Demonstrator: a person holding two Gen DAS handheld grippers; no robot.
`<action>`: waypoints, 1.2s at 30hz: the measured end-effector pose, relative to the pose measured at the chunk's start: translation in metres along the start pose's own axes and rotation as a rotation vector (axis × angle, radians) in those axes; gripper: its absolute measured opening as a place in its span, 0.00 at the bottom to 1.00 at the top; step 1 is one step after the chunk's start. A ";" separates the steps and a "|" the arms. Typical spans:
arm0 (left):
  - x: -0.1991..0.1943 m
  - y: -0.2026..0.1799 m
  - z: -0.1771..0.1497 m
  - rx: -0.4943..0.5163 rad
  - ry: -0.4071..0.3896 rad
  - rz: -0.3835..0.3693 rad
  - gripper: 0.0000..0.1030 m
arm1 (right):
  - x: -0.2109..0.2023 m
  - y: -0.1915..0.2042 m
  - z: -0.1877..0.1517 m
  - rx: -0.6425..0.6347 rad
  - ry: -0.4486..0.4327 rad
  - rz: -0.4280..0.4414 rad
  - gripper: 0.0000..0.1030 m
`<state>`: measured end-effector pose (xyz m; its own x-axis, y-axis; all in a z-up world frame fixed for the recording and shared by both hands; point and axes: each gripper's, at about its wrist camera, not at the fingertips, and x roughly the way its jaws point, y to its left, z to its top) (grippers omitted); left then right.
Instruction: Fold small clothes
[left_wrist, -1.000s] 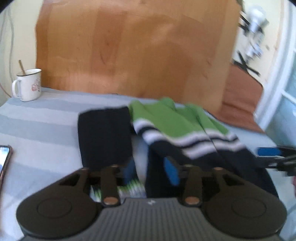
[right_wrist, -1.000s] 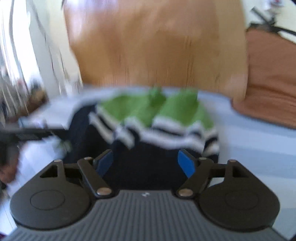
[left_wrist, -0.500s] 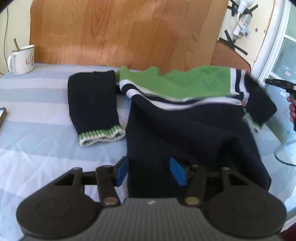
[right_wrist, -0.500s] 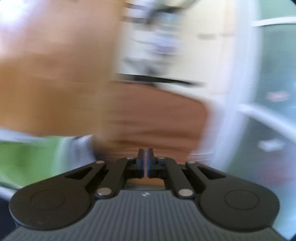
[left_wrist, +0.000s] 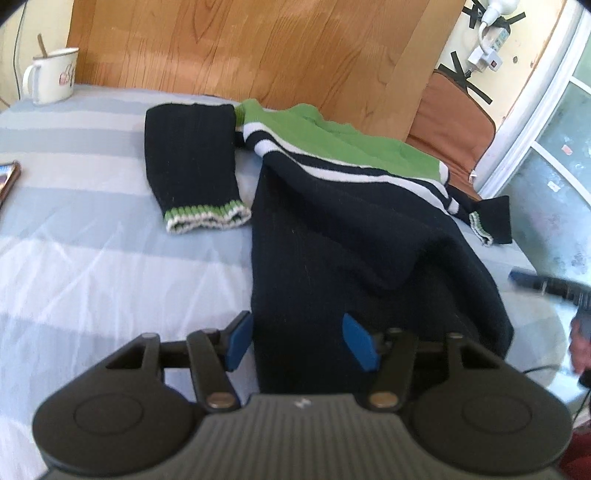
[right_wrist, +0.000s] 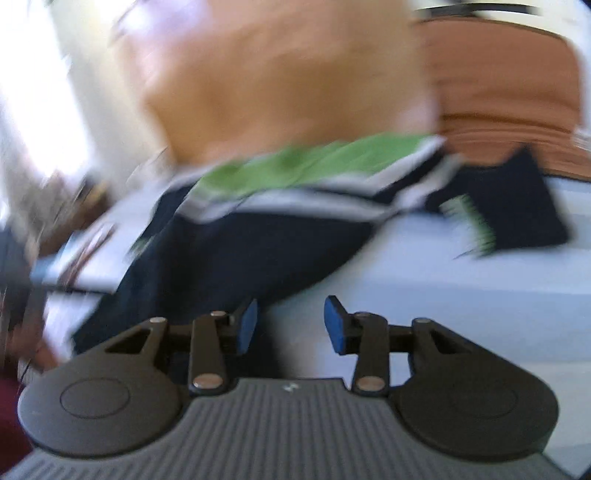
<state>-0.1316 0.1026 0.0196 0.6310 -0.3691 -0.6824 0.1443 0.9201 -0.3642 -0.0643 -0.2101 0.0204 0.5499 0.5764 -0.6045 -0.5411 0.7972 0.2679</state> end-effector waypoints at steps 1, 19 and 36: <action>-0.002 -0.002 -0.002 -0.008 0.003 -0.003 0.52 | 0.002 0.006 0.001 -0.024 0.009 0.029 0.45; -0.041 0.027 -0.002 -0.161 -0.124 -0.010 0.10 | -0.023 -0.024 0.027 0.430 -0.163 -0.088 0.48; -0.025 0.021 -0.023 -0.114 0.004 -0.134 0.08 | -0.057 0.015 -0.015 0.239 -0.077 0.056 0.09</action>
<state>-0.1617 0.1284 0.0143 0.6088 -0.4884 -0.6251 0.1393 0.8416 -0.5219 -0.1129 -0.2338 0.0474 0.5749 0.6254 -0.5276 -0.4109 0.7783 0.4747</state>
